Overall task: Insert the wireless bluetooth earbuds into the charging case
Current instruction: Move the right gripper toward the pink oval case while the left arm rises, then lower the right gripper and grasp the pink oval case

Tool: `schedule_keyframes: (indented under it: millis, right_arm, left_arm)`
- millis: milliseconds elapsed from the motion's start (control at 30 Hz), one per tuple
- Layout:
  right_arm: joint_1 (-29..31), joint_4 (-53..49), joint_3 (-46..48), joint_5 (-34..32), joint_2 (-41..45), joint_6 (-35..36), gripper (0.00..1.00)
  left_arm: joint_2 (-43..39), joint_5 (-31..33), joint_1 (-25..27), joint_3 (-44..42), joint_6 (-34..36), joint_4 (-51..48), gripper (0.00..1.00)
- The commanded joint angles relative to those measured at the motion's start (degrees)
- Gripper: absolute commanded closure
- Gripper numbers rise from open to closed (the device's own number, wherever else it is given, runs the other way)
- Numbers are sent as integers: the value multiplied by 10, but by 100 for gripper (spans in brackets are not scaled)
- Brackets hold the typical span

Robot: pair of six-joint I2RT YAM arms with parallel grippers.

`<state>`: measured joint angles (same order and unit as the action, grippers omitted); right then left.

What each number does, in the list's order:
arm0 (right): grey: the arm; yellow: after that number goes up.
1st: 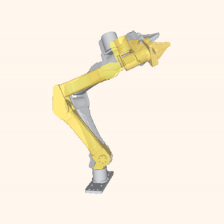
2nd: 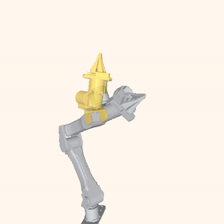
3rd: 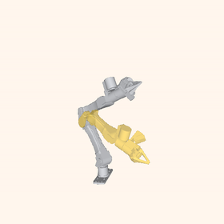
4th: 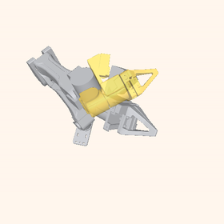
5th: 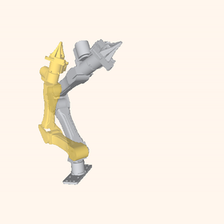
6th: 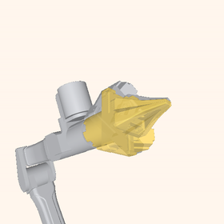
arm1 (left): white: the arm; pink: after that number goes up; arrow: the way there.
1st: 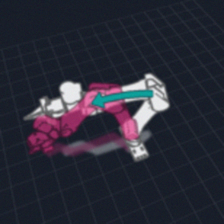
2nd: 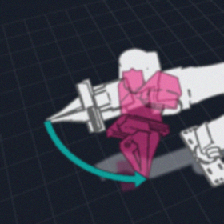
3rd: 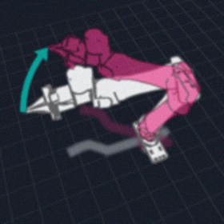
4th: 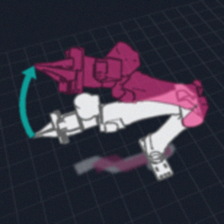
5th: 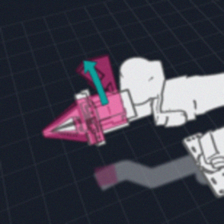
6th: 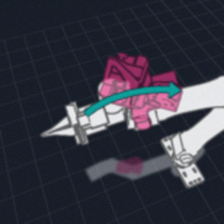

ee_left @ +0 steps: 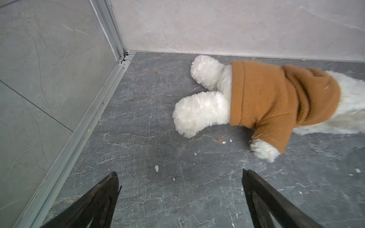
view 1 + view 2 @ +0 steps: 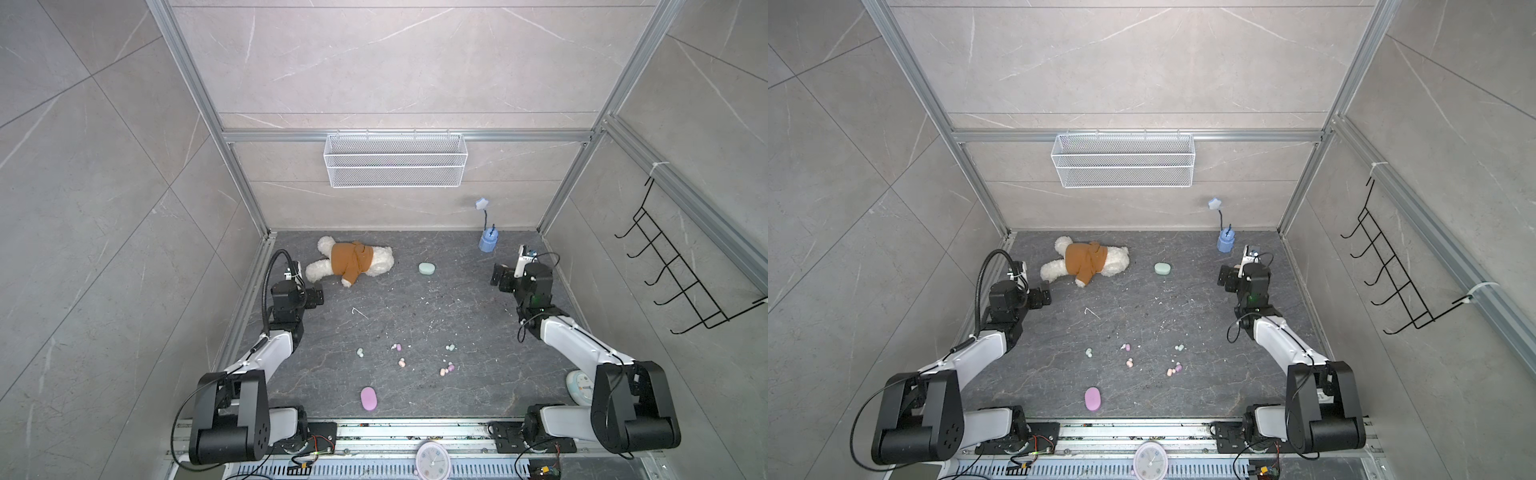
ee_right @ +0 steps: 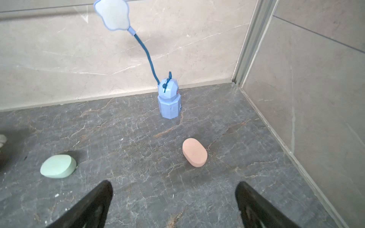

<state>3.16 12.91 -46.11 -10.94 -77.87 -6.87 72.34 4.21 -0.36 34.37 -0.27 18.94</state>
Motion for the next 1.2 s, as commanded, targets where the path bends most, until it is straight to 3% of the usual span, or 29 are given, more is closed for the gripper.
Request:
schedule_keyframes:
  millis: [0,200,400,700,1167]
  right_arm:
    - [-6,-241,-100,-31,-60,-60,0]
    - [-36,-441,-302,-11,-189,-165,0]
    - [-56,-538,-437,14,-298,-241,0]
    - [-57,-538,-467,22,-362,-326,9]
    - [-57,-547,-578,0,-475,-391,7]
  left_arm:
    - [-29,-62,4,41,-29,-126,0]
    - [-35,-86,47,97,-55,-206,0]
    - [-12,-95,85,128,-68,-226,0]
    - [12,-90,102,152,-63,-237,0]
    - [23,-95,107,158,-48,-251,0]
